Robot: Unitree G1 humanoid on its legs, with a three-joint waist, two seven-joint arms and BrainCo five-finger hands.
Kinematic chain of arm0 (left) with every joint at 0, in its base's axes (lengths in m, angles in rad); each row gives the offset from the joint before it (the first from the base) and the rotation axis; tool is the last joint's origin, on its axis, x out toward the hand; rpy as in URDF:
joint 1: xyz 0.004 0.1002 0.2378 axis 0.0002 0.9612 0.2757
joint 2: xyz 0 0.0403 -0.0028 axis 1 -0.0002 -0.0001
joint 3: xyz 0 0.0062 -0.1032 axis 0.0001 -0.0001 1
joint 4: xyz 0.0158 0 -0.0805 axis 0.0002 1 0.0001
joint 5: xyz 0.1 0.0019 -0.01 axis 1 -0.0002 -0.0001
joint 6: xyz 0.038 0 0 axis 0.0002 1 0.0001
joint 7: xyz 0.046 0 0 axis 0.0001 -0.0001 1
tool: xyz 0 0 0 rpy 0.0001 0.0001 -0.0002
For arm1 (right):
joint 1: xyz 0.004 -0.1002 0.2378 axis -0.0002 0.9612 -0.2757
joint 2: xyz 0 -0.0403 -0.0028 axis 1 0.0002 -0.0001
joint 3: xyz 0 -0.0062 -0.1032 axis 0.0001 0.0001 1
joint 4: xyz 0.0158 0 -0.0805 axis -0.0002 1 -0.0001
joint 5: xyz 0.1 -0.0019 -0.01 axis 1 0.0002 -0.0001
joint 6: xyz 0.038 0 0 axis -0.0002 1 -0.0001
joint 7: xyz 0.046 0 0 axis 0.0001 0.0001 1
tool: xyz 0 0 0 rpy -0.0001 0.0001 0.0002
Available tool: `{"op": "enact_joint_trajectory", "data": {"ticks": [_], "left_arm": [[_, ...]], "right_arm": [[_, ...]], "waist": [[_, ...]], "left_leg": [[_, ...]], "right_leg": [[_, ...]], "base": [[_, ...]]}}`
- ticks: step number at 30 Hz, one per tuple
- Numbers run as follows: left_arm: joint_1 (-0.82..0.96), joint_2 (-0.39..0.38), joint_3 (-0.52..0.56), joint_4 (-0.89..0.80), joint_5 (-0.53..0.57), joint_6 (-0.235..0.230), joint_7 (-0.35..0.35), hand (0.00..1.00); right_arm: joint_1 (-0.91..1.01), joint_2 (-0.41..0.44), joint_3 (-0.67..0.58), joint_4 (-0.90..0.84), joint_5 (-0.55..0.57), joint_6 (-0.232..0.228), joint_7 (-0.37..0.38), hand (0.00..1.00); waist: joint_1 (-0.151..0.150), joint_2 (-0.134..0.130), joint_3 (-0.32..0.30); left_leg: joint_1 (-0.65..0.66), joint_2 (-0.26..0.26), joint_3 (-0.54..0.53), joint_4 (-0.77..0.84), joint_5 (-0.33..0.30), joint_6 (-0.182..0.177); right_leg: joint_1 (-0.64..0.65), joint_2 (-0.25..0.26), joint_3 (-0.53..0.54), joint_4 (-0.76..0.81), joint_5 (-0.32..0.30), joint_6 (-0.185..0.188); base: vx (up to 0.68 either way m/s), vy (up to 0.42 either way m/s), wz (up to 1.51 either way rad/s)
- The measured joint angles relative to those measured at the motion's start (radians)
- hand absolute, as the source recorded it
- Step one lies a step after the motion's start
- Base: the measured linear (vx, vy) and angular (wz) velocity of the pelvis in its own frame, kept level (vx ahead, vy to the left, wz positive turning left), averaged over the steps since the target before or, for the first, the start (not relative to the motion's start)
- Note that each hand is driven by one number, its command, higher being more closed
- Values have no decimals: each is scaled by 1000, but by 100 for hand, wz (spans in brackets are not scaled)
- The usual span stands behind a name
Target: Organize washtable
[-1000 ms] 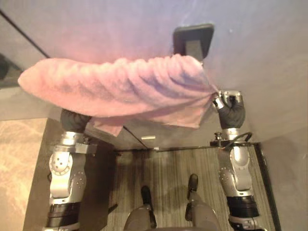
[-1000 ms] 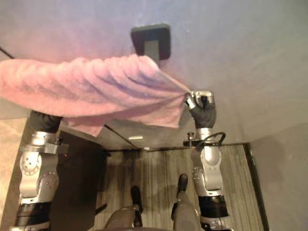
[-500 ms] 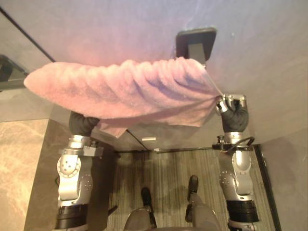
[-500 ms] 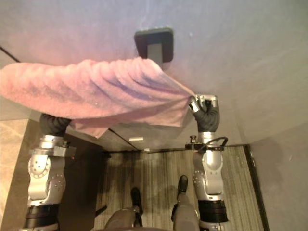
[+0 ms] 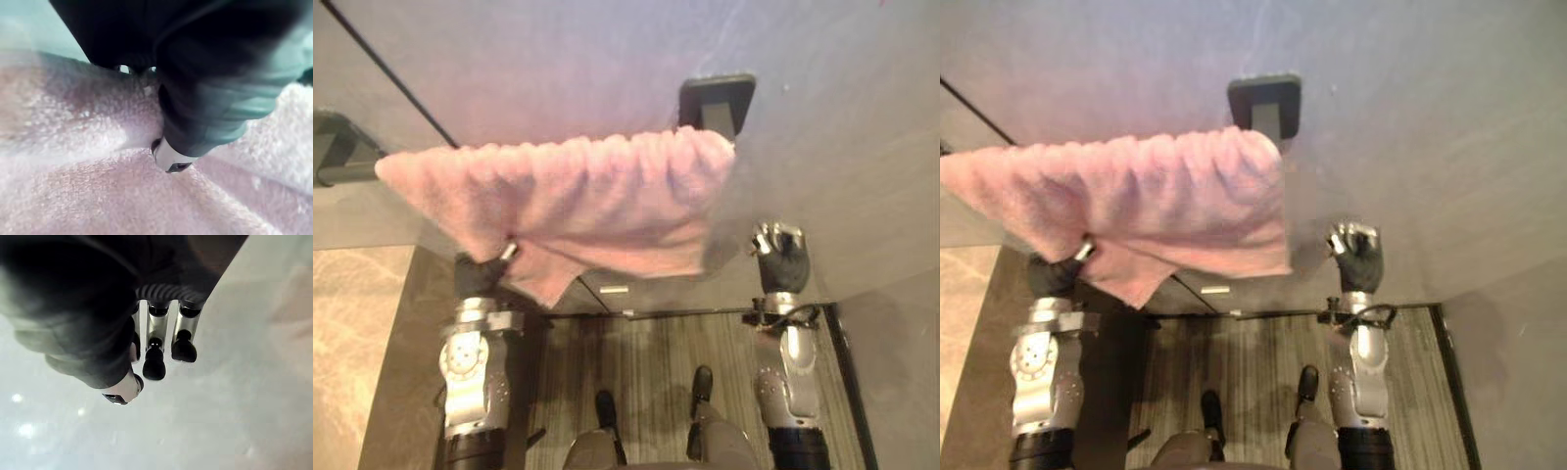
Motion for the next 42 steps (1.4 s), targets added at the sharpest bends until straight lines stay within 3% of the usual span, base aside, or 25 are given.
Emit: {"op": "enact_joint_trajectory", "data": {"ticks": [6, 12, 15, 20, 24, 29, 31, 34, 36, 39, 42], "left_arm": [[4, -53, 44, 6, 106, 8, 106, 0], [35, -92, 55, 53, 178, 13, 140, 0], [109, -111, 40, 60, 183, 22, 125, 0], [255, -153, -56, 120, 182, 46, 39, 0], [347, -202, -115, 219, 207, 77, -16, 0], [428, -206, -139, 277, 263, 102, -47, 0], [475, -167, -201, 240, 271, 109, -67, 0], [554, -35, -366, 107, 209, 116, -198, 0], [536, 66, -487, 42, 112, 119, -283, 0], [463, 184, -603, -47, -47, 123, -356, 0], [347, 241, -651, -75, -285, 146, -396, 0]], "right_arm": [[99, -14, 27, 29, 42, 40, 30, 0], [182, -25, 51, 64, 53, 55, 39, 0], [226, -38, 52, 95, 50, 77, 73, 0], [301, -38, 85, 124, 53, 111, 102, 0], [370, -58, 227, 106, 116, 128, 179, 0], [438, -98, 363, 22, 162, 160, 251, 0], [434, -133, 409, -32, 170, 173, 263, 0], [343, -250, 506, -95, 174, 176, 322, 0], [139, -345, 631, -79, 165, 178, 352, 0], [-117, -376, 779, -66, 184, 178, 372, 0], [-299, -307, 851, -13, 280, 172, 377, 0]], "waist": [[0, -8, -13], [-1, -17, -46], [1, -26, -58], [3, -27, -78], [3, -26, -103], [3, -16, -139], [3, -17, -142], [3, -22, -156], [1, -22, -167], [5, -18, -176], [15, -11, -183]], "left_leg": [[18, 4, 17, 0, -2, -1], [34, 7, 24, 0, -16, 0], [35, 10, 25, 1, -16, 0], [36, 18, 36, 30, -33, 2], [48, 33, 64, 84, -77, -1], [54, 40, 79, 112, -98, -2], [55, 40, 78, 119, -105, -3], [56, 38, 76, 126, -112, -6], [57, 34, 74, 125, -112, -8], [69, 32, 71, 134, -105, -5], [70, 31, 57, 140, -105, -5]], "right_leg": [[6, -5, 4, 0, 0, 0], [26, -4, 4, -1, -2, 3], [27, -2, 2, -1, -4, 3], [38, -2, 1, 0, -7, 1], [72, -2, 0, 0, -27, 10], [92, -5, -6, 0, -39, 12], [97, -7, -9, 0, -42, 16], [101, -8, -7, 0, -46, 21], [100, -9, -5, 0, -46, 22], [106, -5, -3, 0, -38, 12], [112, -2, -5, 0, -35, 10]], "base": [[-10, 45, -6], [-43, 32, -2], [-22, 12, 1], [-6, 7, -2], [-7, 7, -3], [1, 5, 2], [0, 8, 2], [0, 0, 0], [0, 0, 0], [0, 0, 0], [-2, -2, 2]]}}
